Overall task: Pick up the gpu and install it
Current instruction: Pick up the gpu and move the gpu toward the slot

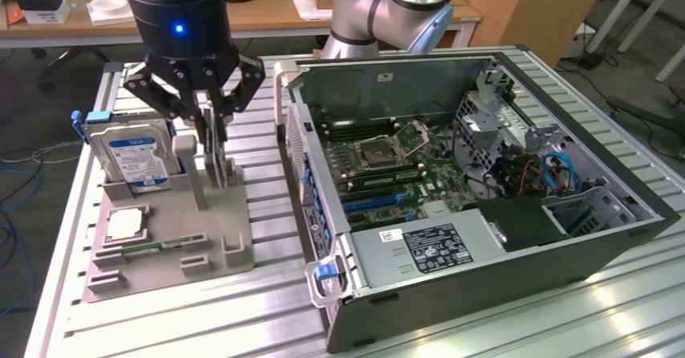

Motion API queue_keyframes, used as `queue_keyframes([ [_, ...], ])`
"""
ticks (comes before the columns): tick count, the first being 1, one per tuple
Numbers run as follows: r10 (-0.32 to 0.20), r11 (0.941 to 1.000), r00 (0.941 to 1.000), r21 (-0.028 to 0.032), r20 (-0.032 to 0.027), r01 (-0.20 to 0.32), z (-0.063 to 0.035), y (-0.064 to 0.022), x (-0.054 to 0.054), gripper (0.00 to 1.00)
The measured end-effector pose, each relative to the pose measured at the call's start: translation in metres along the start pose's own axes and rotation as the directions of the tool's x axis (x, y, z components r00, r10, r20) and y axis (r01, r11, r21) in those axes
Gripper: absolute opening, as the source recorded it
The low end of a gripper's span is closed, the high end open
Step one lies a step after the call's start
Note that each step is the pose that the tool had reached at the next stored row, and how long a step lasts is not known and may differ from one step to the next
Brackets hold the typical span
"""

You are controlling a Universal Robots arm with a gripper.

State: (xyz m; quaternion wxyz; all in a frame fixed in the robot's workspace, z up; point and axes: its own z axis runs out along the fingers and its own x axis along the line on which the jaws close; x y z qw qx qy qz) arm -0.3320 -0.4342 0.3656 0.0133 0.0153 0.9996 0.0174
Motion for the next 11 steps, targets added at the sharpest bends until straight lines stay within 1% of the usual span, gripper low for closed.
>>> queue_keyframes([
  [6,0.0,1.0,1.0,0.0001,-0.0009,0.0,-0.0049,0.0002,-0.0001,0.26],
  [7,0.0,1.0,1.0,0.0001,-0.0012,0.0,-0.0071,0.0002,-0.0002,0.26],
  [11,0.0,1.0,1.0,0.0001,-0.0014,0.0,-0.0096,0.0003,-0.0003,0.26],
])
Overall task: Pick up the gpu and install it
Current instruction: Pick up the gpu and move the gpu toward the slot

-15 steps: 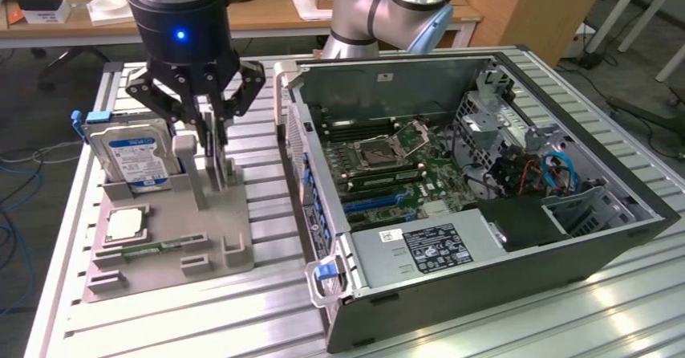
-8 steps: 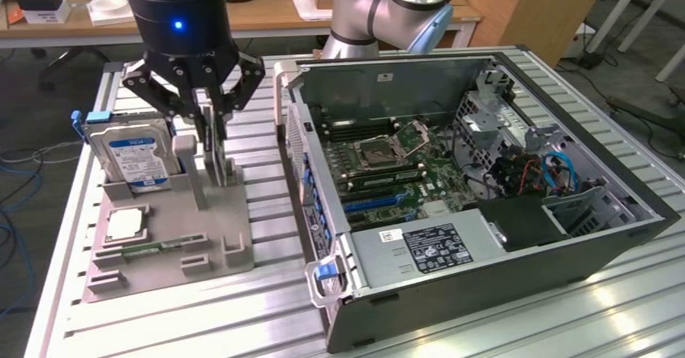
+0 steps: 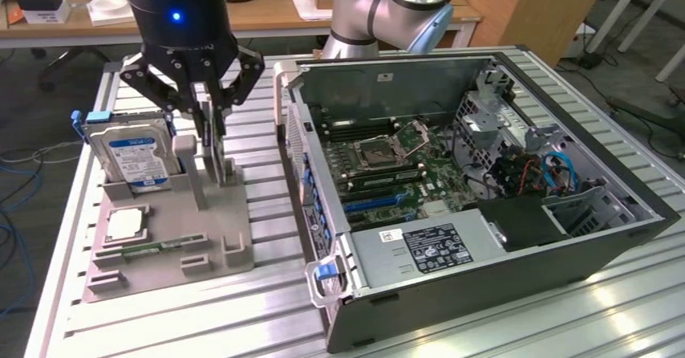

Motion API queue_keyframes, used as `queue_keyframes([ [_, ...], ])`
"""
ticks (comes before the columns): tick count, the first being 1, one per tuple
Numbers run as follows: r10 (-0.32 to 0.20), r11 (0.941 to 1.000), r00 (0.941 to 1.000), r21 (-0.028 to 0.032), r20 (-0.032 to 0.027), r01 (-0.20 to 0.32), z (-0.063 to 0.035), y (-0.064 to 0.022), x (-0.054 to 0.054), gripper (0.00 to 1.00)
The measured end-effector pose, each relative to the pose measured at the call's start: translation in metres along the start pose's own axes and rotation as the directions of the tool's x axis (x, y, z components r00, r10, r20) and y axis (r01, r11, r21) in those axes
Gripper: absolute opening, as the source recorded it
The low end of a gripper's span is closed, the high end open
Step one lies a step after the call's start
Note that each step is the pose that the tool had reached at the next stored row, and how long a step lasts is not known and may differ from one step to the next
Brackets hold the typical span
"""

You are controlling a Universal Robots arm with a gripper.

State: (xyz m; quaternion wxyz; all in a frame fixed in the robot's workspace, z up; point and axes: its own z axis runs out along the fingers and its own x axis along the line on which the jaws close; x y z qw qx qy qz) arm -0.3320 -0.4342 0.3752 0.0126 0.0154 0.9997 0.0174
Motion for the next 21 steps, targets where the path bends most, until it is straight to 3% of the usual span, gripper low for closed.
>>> queue_keyframes([
  [21,0.0,1.0,1.0,0.0001,-0.0002,0.0,-0.0123,0.0004,0.0,0.26],
])
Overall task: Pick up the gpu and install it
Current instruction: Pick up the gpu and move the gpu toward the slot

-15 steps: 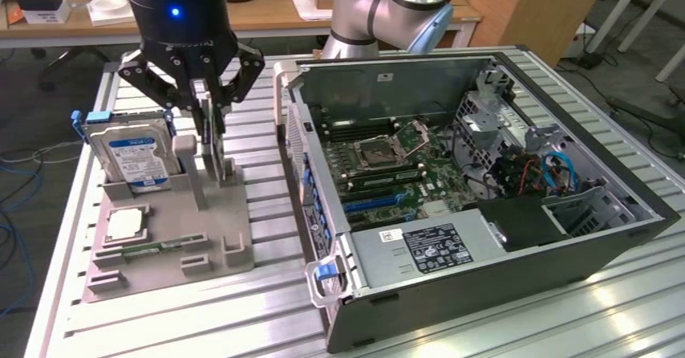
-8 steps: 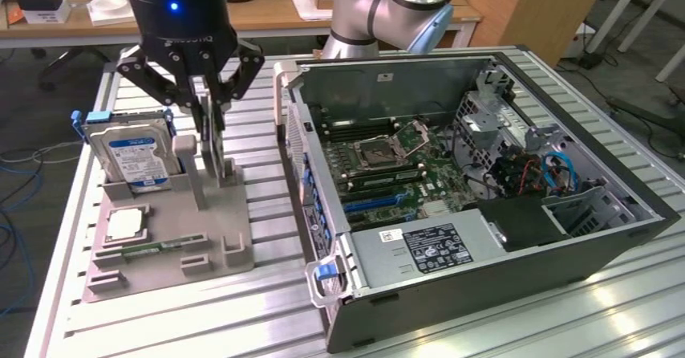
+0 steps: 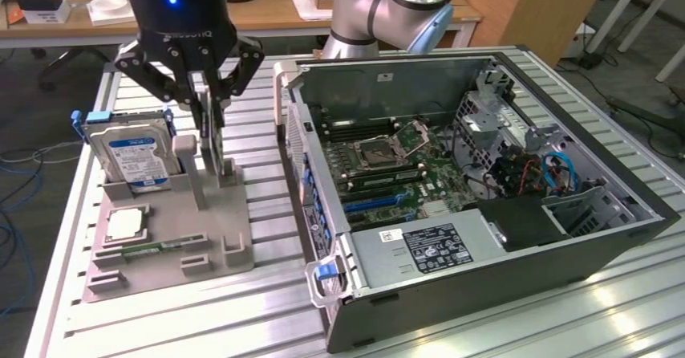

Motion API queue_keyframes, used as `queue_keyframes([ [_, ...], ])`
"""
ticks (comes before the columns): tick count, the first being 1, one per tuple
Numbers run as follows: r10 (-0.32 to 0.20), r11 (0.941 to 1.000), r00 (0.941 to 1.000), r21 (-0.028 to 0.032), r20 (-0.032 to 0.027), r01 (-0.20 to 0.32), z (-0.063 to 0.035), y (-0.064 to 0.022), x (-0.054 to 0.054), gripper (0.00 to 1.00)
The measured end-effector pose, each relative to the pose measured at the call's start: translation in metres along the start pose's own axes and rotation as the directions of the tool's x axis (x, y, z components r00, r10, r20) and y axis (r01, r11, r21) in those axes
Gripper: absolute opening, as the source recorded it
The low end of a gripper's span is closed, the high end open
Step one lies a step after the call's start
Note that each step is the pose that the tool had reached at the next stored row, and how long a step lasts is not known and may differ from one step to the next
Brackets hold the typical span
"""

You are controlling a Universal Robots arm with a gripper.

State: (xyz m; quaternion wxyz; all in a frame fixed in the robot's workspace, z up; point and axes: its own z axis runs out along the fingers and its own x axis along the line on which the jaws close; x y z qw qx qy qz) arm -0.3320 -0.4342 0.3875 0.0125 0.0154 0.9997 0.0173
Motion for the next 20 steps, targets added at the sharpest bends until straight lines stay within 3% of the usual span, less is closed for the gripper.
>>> queue_keyframes([
  [20,0.0,1.0,1.0,-0.0002,0.0,0.0,-0.0149,0.0006,0.0,0.26],
])
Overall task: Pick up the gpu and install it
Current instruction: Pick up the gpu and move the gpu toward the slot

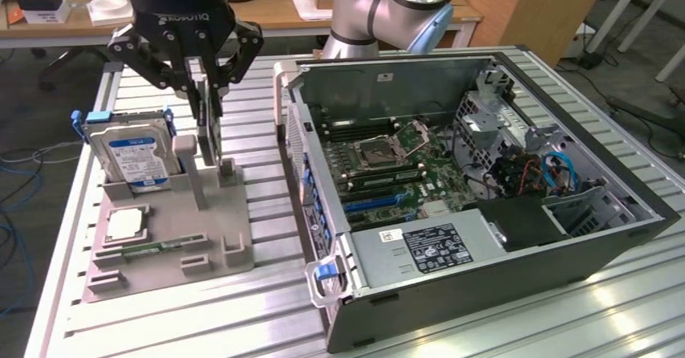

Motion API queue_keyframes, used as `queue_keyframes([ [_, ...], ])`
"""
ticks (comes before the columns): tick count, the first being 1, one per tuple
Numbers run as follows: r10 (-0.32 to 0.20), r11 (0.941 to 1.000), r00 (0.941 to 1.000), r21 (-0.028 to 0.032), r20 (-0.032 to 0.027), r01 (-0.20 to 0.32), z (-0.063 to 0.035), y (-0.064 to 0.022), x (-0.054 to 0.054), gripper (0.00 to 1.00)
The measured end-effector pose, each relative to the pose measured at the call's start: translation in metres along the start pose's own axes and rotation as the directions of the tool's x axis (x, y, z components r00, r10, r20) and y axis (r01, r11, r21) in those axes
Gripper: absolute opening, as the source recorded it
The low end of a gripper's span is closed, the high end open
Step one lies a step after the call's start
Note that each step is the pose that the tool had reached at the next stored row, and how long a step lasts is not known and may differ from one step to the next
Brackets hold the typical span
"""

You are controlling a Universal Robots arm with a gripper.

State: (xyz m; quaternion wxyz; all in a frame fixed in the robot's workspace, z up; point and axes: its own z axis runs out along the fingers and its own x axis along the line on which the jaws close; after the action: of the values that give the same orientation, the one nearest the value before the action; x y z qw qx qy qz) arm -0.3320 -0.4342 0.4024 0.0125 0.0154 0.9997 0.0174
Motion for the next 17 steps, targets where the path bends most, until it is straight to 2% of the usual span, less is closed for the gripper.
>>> queue_keyframes([
  [6,0.0,1.0,1.0,-0.0005,-0.0051,0.0,-0.0004,0.0,-0.001,0.26],
  [10,0.001,1.0,0.9999,-0.0017,-0.016,-0.001,-0.0002,0.0002,-0.006,0.26],
  [12,0.001,1.0,0.9997,-0.002,-0.0235,-0.001,0.0,0.0003,-0.012,0.26],
  [17,0.001,1.0,0.9996,-0.0019,-0.0277,-0.001,0.0003,0.0005,-0.018,0.26],
])
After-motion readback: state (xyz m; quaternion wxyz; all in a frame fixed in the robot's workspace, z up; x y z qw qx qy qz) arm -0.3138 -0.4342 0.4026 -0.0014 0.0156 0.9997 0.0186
